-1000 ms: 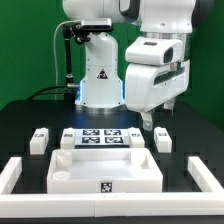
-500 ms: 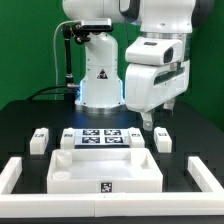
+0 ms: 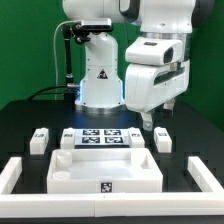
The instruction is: Assemble desk
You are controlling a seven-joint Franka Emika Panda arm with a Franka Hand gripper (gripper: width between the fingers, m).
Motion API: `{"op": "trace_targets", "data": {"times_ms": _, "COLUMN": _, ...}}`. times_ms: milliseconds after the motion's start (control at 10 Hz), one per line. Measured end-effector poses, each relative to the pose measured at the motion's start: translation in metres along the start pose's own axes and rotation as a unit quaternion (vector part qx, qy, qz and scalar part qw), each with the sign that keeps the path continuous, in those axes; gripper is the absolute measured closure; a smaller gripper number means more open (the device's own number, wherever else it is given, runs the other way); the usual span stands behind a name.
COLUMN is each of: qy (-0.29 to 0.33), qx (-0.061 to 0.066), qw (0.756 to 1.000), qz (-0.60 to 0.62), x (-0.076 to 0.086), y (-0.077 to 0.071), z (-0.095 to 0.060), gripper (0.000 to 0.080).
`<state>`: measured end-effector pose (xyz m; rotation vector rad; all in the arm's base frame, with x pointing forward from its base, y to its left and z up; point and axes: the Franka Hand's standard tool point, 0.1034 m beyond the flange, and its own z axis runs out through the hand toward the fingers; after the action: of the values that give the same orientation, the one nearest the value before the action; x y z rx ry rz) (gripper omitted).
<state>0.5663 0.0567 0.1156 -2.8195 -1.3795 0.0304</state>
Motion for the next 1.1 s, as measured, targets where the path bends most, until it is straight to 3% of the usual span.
{"op": "trace_targets", "data": {"times_ms": 100, "qy": 0.011, "qx": -0.012, "qw": 0.999, "qz": -0.048, "x": -0.007, "y": -0.001, "z": 0.005, "gripper": 0.0150}}
{"op": "trace_targets", "data": {"times_ms": 200, "qy": 0.011, "qx": -0.016, "qw": 0.996, "qz": -0.088, "x": -0.029, "y": -0.003, "z": 0.011, "gripper": 0.0150}}
{"op": "trace_targets", "data": {"times_ms": 300, "qy": 0.007, "qx": -0.010, "qw": 0.986, "qz": -0.164, "x": -0.055, "y": 0.005, "z": 0.013, "gripper": 0.0150}}
{"op": "trace_targets", "data": {"times_ms": 500, "qy": 0.002, "qx": -0.002, "qw": 0.964, "qz": -0.267, "x": -0.083, "y": 0.020, "z": 0.023, "gripper": 0.0150}}
{"op": "trace_targets", "data": {"times_ms": 900, "qy": -0.002, "qx": -0.002, "qw": 0.958, "qz": -0.286, "x": -0.083, "y": 0.019, "z": 0.025, "gripper": 0.0150}}
{"op": "trace_targets", "data": {"times_ms": 1100, "qy": 0.001, "qx": 0.004, "qw": 0.951, "qz": -0.308, "x": -0.103, "y": 0.014, "z": 0.047, "gripper": 0.0150}}
